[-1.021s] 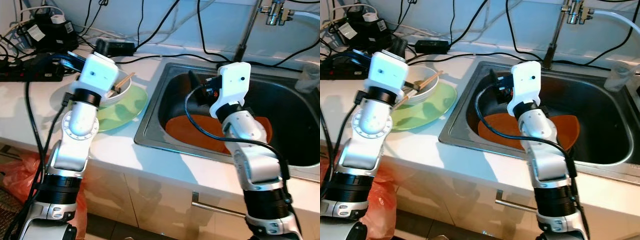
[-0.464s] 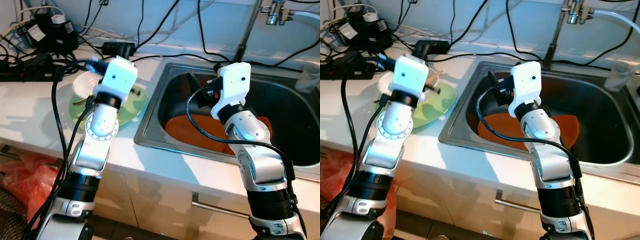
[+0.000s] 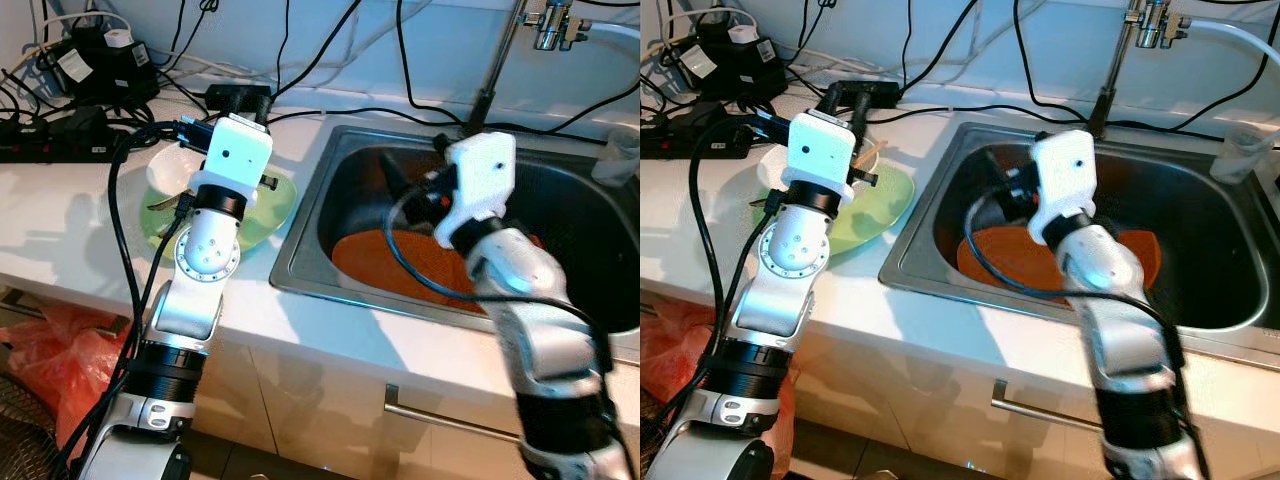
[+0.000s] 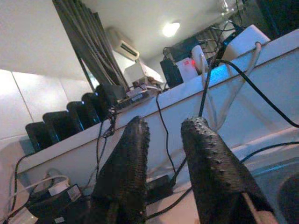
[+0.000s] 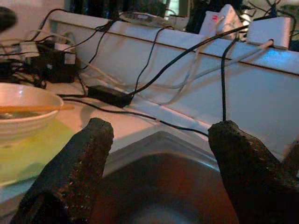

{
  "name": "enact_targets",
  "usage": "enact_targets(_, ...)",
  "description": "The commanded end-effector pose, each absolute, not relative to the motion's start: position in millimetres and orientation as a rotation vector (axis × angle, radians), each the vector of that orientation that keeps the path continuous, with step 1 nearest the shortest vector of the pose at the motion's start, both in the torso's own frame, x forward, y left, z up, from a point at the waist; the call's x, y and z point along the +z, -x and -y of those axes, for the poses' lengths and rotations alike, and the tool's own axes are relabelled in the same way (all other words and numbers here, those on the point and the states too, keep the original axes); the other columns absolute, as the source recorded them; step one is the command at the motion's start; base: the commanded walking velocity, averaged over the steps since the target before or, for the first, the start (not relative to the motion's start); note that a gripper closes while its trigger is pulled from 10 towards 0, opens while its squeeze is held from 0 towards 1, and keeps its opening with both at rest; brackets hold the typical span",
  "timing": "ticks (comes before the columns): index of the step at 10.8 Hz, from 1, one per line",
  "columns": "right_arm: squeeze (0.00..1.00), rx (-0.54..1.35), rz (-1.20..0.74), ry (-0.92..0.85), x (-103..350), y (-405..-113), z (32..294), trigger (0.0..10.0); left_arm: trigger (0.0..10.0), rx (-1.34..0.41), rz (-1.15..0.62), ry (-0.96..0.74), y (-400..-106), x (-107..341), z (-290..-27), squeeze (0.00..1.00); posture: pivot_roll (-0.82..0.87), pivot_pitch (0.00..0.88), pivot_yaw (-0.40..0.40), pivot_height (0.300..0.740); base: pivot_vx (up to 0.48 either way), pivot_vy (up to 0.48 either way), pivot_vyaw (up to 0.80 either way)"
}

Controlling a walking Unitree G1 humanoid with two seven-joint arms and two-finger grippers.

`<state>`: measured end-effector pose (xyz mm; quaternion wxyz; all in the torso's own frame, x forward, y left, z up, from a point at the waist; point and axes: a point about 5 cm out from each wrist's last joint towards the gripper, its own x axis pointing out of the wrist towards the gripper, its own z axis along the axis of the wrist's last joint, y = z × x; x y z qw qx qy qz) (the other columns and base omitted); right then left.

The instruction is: Kitchen organization

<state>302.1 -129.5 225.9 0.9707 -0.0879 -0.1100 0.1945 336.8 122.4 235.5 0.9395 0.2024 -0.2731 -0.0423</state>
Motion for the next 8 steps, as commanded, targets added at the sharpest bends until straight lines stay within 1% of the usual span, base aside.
enact_targets(1,0.00,0.430,0.224,0.179,229.6,-297.4,130.2,10.0,10.0,-0.088,0.573,-0.400,-338.7,239.4,-119.1,1.00,-0.08,0.000,0.043,0.740,0.000,0.000,0.00)
enact_targets(3,0.00,0.462,0.216,0.200,229.9,-293.1,131.4,10.0,10.0,-0.108,0.568,-0.394,-339.7,237.1,-115.0,1.00,-0.09,0.000,0.047,0.740,0.000,0.000,0.00)
enact_targets(8,0.00,0.441,0.208,0.226,227.7,-291.2,132.5,10.0,10.0,-0.120,0.564,-0.407,-343.3,237.1,-110.3,1.00,-0.09,0.000,0.068,0.740,0.000,0.000,0.00)
